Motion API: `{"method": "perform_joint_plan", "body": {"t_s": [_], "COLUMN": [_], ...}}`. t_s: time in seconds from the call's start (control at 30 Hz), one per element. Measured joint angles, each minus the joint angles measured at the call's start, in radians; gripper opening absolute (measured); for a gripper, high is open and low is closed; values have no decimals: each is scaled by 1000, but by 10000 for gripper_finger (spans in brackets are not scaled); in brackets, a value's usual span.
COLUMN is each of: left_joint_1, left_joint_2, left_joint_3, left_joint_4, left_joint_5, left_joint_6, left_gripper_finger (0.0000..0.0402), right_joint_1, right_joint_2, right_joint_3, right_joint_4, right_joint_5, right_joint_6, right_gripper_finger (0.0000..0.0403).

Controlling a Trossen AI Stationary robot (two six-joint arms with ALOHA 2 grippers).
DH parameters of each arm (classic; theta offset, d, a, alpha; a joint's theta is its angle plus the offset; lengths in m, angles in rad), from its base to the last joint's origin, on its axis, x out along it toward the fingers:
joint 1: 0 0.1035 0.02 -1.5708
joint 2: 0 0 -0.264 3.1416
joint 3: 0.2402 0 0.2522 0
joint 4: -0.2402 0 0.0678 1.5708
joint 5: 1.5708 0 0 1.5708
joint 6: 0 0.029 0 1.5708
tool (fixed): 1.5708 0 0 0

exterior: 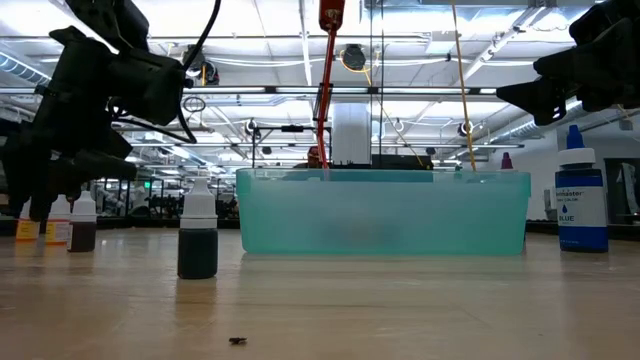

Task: Pick & Place food coloring
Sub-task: Put the small orange food coloring bottle into the green bin

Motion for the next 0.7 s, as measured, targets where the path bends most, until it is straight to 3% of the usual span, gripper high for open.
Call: {"method": "perform_joint_plan", "body": {"t_s": [0.2, 0.5, 0.7], "left_joint_1": [0, 0, 0], "left_joint_2": [-1, -1, 0], "left_joint_3": [0, 4, 109], "left_joint_4": [0, 53, 60], "left_joint_5": [-19, -49, -142], "left_joint_6": [5, 174, 296], "left_gripper_finger": [81, 64, 59], "right_joint_1": [0, 0, 0], "right_joint_2": [0, 0, 0], "right_joint_3": [0, 0, 0], "right_joint_4": [0, 0, 0], "right_joint_5": [0, 0, 0], "right_joint_6": [0, 0, 0], "right_gripper_finger": [313, 313, 313]}}
